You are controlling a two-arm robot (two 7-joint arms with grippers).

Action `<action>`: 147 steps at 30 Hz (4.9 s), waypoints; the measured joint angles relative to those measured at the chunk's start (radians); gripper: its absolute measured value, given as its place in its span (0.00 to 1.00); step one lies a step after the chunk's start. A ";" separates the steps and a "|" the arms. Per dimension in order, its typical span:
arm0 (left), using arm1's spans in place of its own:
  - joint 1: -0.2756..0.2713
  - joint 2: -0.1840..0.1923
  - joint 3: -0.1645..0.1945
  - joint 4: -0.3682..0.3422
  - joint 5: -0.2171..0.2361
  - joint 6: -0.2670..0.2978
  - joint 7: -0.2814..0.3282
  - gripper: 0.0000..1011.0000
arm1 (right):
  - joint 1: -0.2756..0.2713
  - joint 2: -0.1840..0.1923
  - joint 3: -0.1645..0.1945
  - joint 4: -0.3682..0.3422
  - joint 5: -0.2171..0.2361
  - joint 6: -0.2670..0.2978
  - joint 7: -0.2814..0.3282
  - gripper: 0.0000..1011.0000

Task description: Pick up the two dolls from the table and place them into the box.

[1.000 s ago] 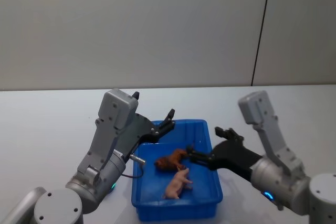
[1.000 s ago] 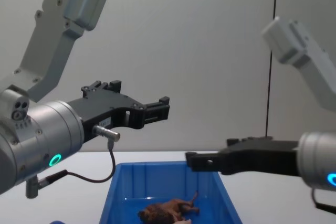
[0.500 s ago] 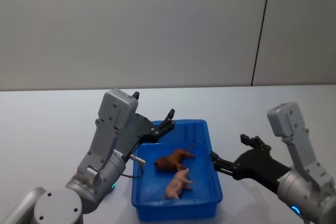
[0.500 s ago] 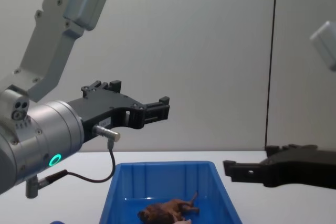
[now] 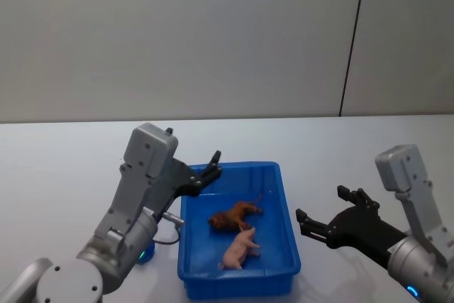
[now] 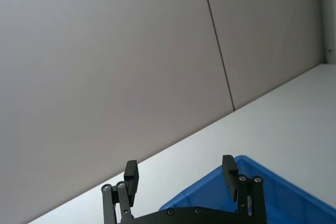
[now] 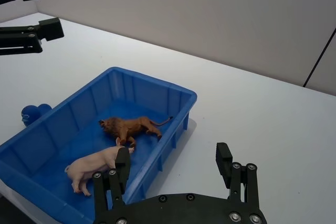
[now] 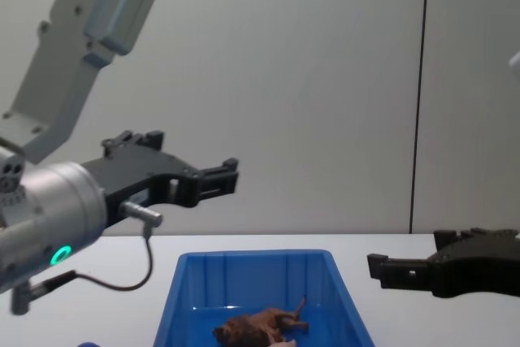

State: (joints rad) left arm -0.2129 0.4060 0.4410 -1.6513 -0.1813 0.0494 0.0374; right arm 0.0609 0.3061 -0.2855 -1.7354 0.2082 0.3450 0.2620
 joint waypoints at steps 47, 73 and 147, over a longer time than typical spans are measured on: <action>0.132 0.124 -0.075 0.077 -0.091 0.083 -0.007 0.99 | -0.017 0.015 0.006 -0.015 0.008 -0.004 -0.009 0.99; 0.118 0.093 -0.080 0.188 -0.159 0.046 -0.119 0.99 | -0.017 0.015 0.006 -0.015 0.008 -0.004 -0.009 0.99; 0.045 0.025 -0.088 0.150 -0.016 -0.067 -0.178 0.36 | -0.017 0.015 0.006 -0.015 0.007 -0.004 -0.009 0.99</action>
State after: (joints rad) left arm -0.1679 0.4314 0.3528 -1.5011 -0.1978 -0.0171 -0.1402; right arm 0.0439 0.3213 -0.2792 -1.7504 0.2157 0.3415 0.2528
